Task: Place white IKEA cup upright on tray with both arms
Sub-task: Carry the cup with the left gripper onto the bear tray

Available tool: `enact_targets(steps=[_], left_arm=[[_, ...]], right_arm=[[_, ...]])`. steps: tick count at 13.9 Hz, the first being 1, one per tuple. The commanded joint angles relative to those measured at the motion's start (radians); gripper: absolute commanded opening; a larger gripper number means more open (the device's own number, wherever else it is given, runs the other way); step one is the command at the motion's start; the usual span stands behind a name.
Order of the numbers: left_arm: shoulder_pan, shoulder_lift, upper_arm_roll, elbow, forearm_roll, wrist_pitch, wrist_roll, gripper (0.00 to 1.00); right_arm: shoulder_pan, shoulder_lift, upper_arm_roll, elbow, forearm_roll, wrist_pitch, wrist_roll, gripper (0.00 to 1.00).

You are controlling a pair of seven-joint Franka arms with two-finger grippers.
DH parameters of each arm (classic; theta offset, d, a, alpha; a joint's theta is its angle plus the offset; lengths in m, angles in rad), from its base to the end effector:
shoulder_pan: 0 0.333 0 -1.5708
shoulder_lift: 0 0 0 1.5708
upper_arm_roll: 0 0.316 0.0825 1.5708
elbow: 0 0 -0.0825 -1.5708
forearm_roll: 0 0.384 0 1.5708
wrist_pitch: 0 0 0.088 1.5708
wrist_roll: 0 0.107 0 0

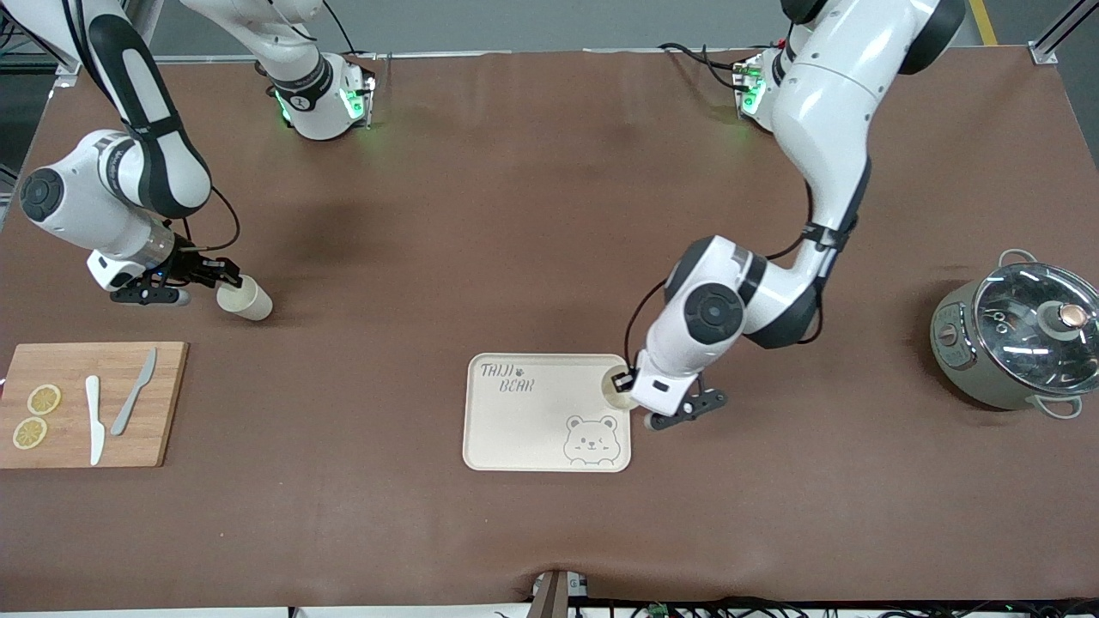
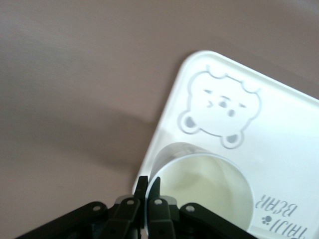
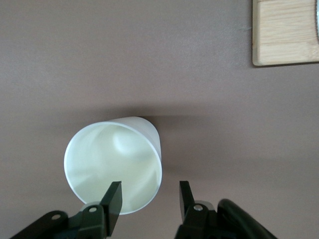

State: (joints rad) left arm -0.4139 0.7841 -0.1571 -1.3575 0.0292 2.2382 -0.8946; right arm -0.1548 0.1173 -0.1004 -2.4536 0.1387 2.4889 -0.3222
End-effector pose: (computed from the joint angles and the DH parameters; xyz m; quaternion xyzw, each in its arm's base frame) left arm 0.6435 -0.3807 0.2674 0.9818 0.1776 0.0110 0.0666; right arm 0.4590 -0.1212 0.2450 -0.9983 0.0232 0.0289 0.0440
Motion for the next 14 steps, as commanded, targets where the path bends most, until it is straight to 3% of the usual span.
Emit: enact_targets(steps=[1, 4, 6, 10, 11, 12, 13, 14], left_arm=[[-0.032, 0.049, 0.03, 0.029, -0.005, 0.049, -0.052, 0.0], [-0.049, 0.06, 0.031, 0.02, -0.002, 0.049, -0.067, 0.0], [-0.054, 0.061, 0.034, 0.011, 0.0, 0.046, -0.083, 0.0], [-0.054, 0.07, 0.034, 0.011, -0.002, 0.043, -0.105, 0.0], [-0.054, 0.07, 0.034, 0.011, 0.0, 0.043, -0.106, 0.26], [-0.054, 0.07, 0.036, 0.009, 0.001, 0.043, -0.106, 0.78], [-0.054, 0.064, 0.04, 0.011, 0.015, 0.041, -0.104, 1.0], [-0.049, 0.057, 0.042, 0.011, 0.029, 0.04, -0.104, 1.0]], right_arm=[[-0.003, -0.008, 0.004, -0.022, 0.019, 0.018, -0.041, 0.47], [-0.008, -0.007, 0.004, -0.022, 0.019, 0.016, -0.041, 0.1], [-0.008, -0.008, 0.004, -0.021, 0.019, 0.018, -0.041, 0.0], [-0.011, -0.015, 0.005, -0.012, 0.021, 0.012, -0.035, 0.0], [-0.008, -0.021, 0.005, 0.002, 0.024, 0.002, -0.029, 0.0], [-0.005, -0.024, 0.005, 0.02, 0.027, -0.013, -0.028, 0.0], [-0.002, -0.027, 0.007, 0.05, 0.033, -0.062, -0.028, 0.0], [-0.002, -0.025, 0.007, 0.091, 0.047, -0.14, -0.025, 0.0]])
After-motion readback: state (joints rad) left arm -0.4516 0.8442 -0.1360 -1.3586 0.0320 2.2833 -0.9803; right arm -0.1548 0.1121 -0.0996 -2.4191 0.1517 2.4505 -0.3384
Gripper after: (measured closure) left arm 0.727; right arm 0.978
